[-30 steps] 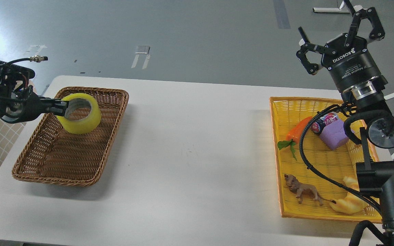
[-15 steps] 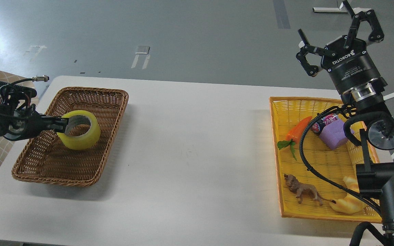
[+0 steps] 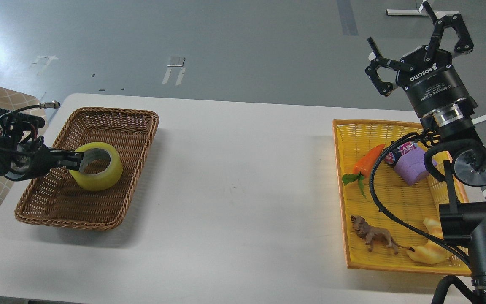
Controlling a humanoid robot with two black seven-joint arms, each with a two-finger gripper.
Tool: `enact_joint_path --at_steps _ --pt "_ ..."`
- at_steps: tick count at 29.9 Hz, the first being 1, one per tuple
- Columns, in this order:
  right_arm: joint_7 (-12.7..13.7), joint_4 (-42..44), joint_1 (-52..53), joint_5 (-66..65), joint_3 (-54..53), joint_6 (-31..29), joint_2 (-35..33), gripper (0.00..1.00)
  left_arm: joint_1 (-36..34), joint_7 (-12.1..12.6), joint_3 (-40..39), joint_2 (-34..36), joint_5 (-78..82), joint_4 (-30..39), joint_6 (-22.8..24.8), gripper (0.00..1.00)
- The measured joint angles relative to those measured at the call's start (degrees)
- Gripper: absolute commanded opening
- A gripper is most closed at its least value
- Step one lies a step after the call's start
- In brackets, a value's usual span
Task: Place and transfer tape with both arms
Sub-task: 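Lower the tape roll into the wicker basket and open the left gripper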
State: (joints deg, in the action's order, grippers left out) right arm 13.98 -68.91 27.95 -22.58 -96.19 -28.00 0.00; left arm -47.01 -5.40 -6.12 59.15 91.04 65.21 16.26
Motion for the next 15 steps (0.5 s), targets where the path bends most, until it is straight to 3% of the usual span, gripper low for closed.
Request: enact_joint_path --at_steps 1,4,6,7,10,15 --pt "0.0 0.0 0.0 0.0 0.0 0.0 0.0 0.99 0.0 0.0 0.0 0.0 0.0 0.0 0.0 0.0" --pt "0.0 0.0 0.0 0.0 0.0 0.0 0.0 0.99 0.0 0.0 0.0 0.0 -0.1 0.0 0.0 0.14" --pt "0.0 0.0 0.0 0.0 0.0 0.0 0.0 0.99 0.1 0.0 -0.1 0.0 -0.1 0.0 0.0 0.34" --pt "0.0 0.0 0.0 0.0 0.0 0.0 0.0 0.99 0.1 0.0 -0.1 0.0 -0.1 0.0 0.0 0.51" --pt "0.0 0.0 0.0 0.0 0.0 0.0 0.0 0.98 0.1 0.0 -0.2 0.0 -0.1 0.0 0.0 0.67" --pt "0.0 0.0 0.0 0.0 -0.1 0.0 0.0 0.99 0.1 0.1 -0.3 0.0 -0.3 0.7 0.0 0.7"
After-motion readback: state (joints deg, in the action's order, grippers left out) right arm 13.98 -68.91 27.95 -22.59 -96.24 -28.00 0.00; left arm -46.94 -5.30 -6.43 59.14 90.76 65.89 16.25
